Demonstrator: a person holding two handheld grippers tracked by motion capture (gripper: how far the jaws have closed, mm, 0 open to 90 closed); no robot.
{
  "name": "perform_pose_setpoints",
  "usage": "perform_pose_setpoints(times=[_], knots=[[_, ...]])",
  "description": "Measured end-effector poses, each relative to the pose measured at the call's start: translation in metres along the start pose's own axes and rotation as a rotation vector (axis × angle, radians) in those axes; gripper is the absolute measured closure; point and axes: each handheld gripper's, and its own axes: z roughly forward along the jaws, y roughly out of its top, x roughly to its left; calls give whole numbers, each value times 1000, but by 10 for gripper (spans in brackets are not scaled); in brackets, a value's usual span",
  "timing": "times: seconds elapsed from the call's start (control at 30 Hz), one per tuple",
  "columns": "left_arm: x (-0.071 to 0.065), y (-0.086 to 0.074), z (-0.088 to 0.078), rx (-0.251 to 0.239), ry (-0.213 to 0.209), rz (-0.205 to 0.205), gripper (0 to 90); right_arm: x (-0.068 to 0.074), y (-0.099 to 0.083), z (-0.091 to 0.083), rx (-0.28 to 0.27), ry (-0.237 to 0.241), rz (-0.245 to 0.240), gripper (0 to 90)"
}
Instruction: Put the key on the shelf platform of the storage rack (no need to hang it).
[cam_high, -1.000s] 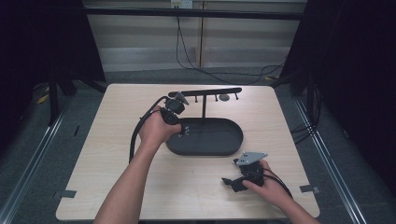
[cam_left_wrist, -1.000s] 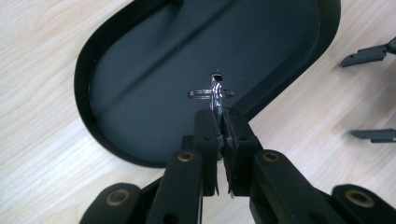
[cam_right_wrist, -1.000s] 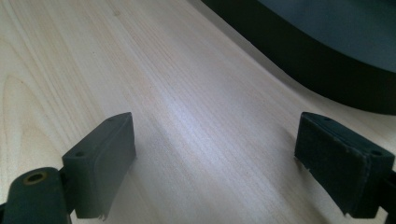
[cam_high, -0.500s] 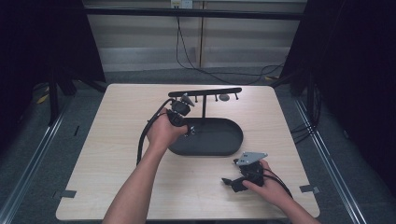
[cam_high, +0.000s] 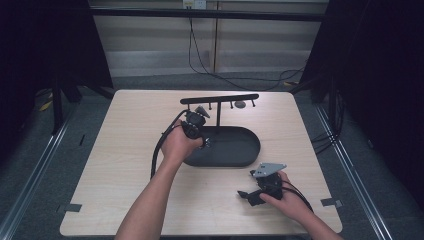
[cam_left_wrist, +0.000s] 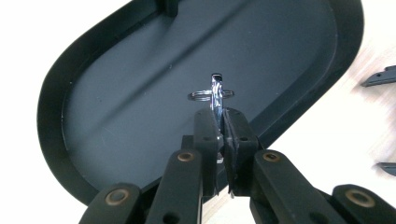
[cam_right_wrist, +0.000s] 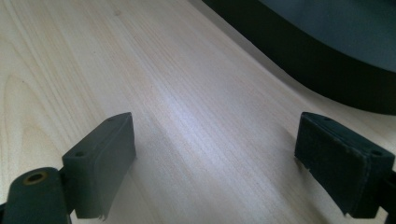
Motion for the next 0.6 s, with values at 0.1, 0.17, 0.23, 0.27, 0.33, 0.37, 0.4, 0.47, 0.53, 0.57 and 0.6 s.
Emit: perform_pose_setpoints(times=[0.1,0.17,0.23,0.27,0.33,0.37,0.4,0.47,0.53,0.57,0.6], knots=[[1,0,4,11,4,14,849,0,0,0,1,1,0,116],[1,0,8,11,3,17,849,0,0,0,0,2,0,116],[1,0,11,15,3,21,849,0,0,0,1,-1,-1,116],[1,-1,13,12,6,15,849,0,0,0,0,0,0,116],[3,-1,14,16,8,20,849,0,0,0,1,1,1,116],[3,-1,16,11,12,16,849,0,0,0,0,1,0,116],[4,-2,16,13,11,8,848,0,0,0,2,1,0,116],[4,-2,18,9,16,2,848,0,0,0,2,1,0,116],[5,-3,20,8,24,4,848,0,0,0,2,1,0,116],[5,-3,20,9,22,3,848,0,0,0,2,1,0,116],[6,-3,20,10,21,2,847,0,0,0,2,1,0,116]])
